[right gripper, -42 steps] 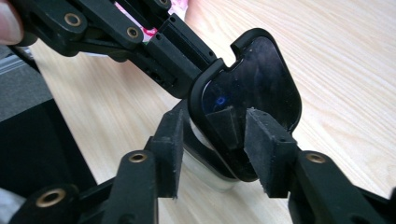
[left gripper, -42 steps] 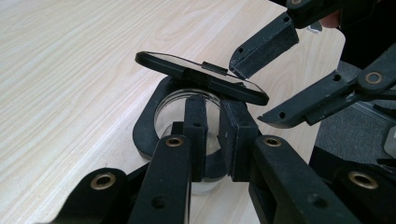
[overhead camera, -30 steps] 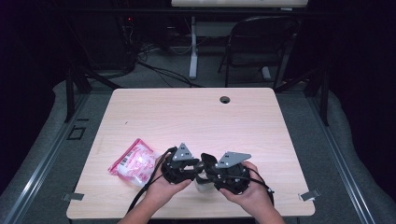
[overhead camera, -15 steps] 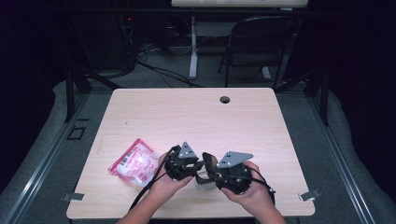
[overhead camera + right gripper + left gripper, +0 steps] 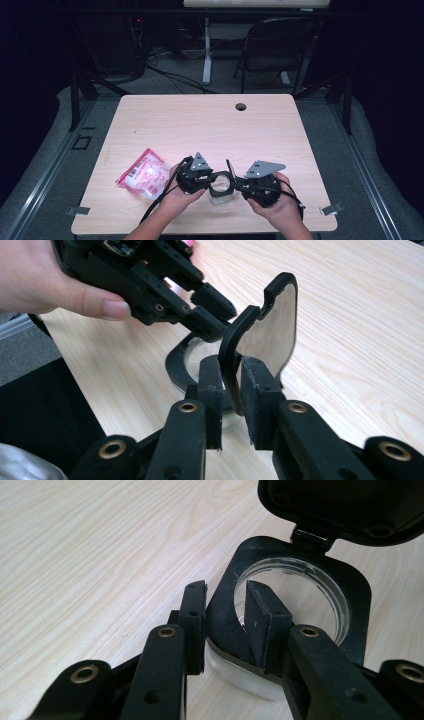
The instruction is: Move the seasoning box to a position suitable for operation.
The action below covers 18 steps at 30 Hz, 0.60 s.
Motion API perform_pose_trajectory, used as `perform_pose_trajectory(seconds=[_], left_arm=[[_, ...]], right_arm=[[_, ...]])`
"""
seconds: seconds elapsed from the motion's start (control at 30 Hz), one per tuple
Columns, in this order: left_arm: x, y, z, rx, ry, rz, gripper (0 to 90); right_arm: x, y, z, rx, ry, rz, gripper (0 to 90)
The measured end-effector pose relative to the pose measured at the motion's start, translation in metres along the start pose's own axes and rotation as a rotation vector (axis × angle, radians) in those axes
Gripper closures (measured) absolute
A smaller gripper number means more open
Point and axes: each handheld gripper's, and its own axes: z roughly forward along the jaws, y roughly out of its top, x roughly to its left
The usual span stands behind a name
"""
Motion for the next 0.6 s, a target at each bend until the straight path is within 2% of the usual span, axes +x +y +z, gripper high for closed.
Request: perform_pose_trajectory(seconds=[0.2,0.4,0.6], left_arm=[[0.001,0.000,0.000,0.004,-0.007,0.012,70.9],[0.001,0.000,0.000,0.000,-0.006,0.008,70.7],[0.000,-0.001,-0.001,-0.004,-0.012,-0.017,70.1]], right_arm=[[-0.009,-0.007,-0.009,-0.009,-0.013,0.049,81.8],[-0.016,-0.013,-0.013,-0.015,-0.033,0.077,82.7],[-0.022,-0.015,-0.011,-0.045,-0.032,0.110,83.7]])
